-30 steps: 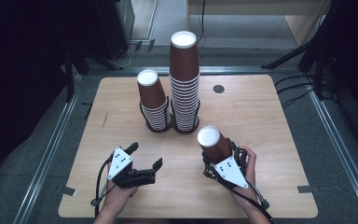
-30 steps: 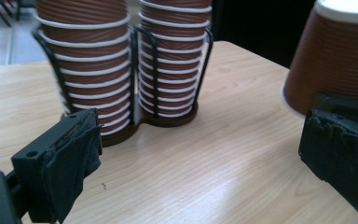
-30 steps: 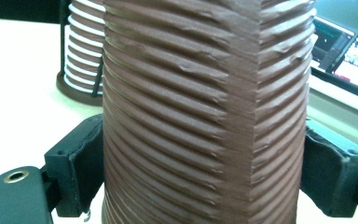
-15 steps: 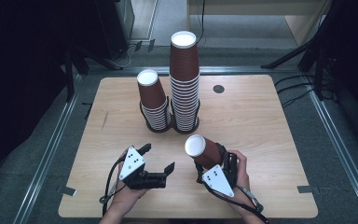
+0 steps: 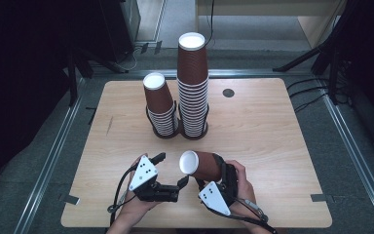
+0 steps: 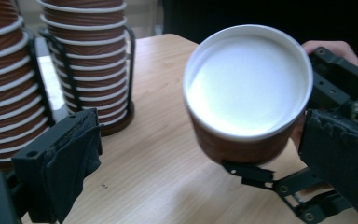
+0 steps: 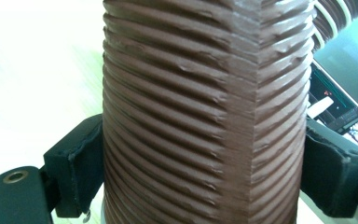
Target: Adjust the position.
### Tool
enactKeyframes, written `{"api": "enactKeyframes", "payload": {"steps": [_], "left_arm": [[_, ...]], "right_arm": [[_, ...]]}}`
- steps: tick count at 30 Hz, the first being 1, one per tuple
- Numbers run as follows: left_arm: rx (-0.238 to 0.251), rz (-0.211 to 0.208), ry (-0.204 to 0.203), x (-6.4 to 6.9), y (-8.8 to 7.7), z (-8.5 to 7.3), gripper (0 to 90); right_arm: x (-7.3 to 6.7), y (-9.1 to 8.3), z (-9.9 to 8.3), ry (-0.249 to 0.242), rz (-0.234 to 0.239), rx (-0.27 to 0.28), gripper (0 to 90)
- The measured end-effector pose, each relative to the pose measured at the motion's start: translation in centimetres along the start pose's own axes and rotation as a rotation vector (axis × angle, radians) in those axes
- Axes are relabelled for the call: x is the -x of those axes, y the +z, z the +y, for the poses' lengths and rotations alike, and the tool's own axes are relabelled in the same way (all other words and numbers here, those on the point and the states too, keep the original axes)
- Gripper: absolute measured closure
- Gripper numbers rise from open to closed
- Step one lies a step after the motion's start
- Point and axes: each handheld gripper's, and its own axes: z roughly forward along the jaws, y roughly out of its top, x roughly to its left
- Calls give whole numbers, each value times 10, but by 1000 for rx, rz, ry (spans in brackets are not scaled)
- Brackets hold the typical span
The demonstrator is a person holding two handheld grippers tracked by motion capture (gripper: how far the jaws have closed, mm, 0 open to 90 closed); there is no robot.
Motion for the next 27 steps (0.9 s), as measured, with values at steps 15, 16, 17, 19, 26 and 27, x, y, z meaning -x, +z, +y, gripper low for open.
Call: {"api": "enactKeyframes", "payload": {"steps": [15,16,17,19,26,27], "left_arm": [[-26,-51,14,4,4,-1,75],[-26,-56,14,4,4,-1,76],[-28,-60,14,5,5,-1,76],[-32,-67,17,6,5,-2,77],[-36,-81,26,9,7,-3,138],[-37,-81,27,9,7,-3,142]], "right_arm": [[-14,-1,4,-102,32,26,127],[-15,-1,4,-104,34,27,127],[-16,-1,4,-105,35,27,127],[-17,-1,4,-109,38,28,127],[-18,-1,5,-118,42,34,127],[-18,-1,5,-117,44,34,127]]}}
